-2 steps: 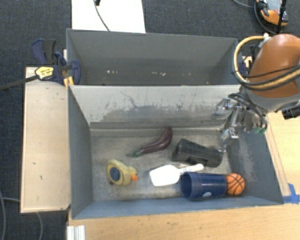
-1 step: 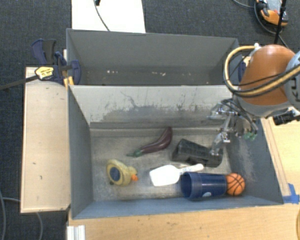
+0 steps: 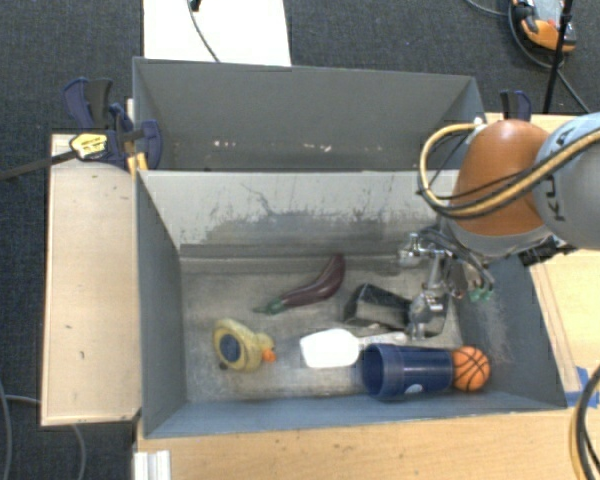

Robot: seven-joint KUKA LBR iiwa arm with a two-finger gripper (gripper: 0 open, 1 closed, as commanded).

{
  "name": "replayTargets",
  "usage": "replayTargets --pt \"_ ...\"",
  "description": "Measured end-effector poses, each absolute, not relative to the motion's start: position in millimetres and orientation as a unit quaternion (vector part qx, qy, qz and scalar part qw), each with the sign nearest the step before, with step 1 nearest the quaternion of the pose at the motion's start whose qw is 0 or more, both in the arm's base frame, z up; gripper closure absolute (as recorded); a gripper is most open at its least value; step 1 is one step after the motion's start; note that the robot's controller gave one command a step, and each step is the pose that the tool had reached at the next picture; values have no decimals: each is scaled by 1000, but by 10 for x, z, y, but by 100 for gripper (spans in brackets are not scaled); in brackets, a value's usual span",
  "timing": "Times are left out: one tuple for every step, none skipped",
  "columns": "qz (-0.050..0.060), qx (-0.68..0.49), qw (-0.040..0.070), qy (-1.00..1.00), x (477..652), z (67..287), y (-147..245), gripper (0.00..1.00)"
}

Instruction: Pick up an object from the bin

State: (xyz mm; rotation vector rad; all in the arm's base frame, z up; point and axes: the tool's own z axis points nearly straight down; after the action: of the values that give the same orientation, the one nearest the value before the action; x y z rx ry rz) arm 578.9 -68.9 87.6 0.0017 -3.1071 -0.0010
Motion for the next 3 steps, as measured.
replayTargets --pt "0 1 17 -1000 5789 876 -689 100" --pt "0 -2 -2 -1000 5664 1766 -690 100" --pt "0 -2 -2 -1000 5664 1766 -690 0"
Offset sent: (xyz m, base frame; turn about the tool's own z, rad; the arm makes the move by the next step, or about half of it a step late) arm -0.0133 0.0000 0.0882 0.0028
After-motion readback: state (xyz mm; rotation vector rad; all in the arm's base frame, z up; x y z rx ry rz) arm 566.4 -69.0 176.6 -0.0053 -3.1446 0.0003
